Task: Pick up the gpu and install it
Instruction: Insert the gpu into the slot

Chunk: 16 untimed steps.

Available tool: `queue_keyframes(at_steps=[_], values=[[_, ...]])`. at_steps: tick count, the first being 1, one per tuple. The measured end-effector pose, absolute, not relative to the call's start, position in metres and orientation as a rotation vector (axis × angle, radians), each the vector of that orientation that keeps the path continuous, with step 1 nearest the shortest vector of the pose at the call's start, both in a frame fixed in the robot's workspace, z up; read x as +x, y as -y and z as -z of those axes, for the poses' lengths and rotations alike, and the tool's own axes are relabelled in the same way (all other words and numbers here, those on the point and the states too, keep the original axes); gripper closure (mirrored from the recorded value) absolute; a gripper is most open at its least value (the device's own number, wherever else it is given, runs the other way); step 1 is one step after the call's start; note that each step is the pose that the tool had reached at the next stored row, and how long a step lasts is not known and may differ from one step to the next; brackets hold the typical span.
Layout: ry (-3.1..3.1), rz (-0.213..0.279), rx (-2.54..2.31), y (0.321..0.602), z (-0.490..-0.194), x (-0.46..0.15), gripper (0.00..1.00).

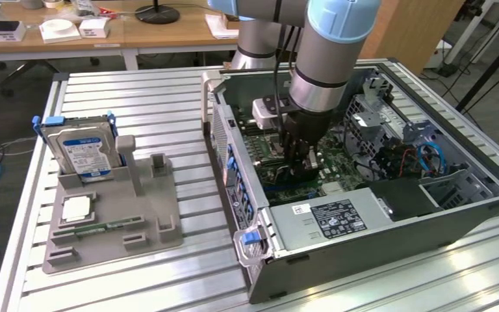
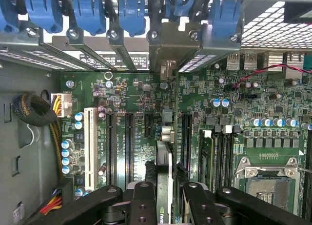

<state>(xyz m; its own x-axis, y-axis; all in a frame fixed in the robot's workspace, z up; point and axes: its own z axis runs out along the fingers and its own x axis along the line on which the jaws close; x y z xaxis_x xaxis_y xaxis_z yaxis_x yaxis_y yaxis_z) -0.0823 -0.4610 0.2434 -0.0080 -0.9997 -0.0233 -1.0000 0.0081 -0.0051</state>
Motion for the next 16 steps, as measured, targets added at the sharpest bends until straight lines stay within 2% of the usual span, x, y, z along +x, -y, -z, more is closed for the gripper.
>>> queue_keyframes(at_steps=[16], values=[[-2.216,-0.019,-2.198,0.4609,-0.2369,-0.0833,0.74]])
